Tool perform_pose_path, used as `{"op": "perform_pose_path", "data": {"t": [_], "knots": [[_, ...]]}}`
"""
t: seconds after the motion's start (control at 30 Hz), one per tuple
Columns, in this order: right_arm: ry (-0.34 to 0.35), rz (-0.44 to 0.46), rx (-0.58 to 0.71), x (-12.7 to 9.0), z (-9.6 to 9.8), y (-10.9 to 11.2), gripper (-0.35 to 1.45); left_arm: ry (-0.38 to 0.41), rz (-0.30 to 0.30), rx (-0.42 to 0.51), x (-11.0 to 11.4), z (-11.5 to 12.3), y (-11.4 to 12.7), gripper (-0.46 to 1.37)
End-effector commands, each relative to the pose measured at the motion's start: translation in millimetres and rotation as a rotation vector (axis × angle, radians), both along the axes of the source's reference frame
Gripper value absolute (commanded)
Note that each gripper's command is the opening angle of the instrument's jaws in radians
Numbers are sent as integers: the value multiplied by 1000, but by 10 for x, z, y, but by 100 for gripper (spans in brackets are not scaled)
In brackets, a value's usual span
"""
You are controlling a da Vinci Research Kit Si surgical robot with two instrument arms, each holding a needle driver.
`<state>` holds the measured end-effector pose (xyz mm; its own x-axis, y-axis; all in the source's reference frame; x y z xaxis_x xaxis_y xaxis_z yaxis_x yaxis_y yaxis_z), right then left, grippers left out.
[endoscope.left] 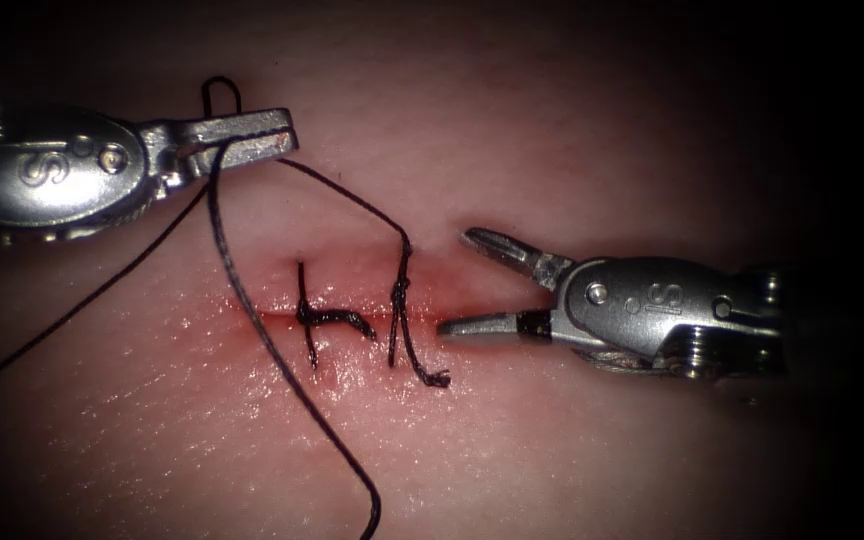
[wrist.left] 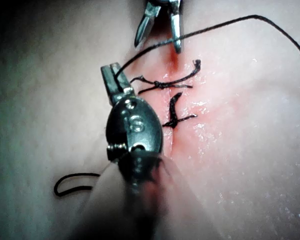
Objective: Wound Closure
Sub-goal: Pull up with the left white snipping the suture with the right cutter
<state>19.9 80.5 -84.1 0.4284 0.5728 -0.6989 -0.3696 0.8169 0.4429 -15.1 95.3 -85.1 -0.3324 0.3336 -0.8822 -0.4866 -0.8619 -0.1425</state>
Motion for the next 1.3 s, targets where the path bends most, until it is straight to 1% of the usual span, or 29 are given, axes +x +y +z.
{"op": "perform_pose_path", "data": {"t": [0.03,0.1,0.27,0.43,0.7,0.8,1.0,1.3], "knots": [[3,-3,2,0,0,0,113,0,2,1,0,0,1,-35],[2,-3,3,0,-1,0,113,2,5,-2,0,-2,2,-35],[24,30,-14,1,0,7,116,4,8,0,-1,-7,7,-35],[15,42,-20,7,4,8,116,4,7,5,-2,-11,9,-35],[28,96,-36,25,16,16,116,12,17,2,-11,-25,15,-35],[30,111,-44,33,20,18,116,12,22,0,-15,-26,15,-35],[37,137,-60,45,26,19,116,13,26,0,-17,-29,17,-35],[45,183,-91,78,41,17,117,13,31,-2,-18,-32,18,-35]]}}
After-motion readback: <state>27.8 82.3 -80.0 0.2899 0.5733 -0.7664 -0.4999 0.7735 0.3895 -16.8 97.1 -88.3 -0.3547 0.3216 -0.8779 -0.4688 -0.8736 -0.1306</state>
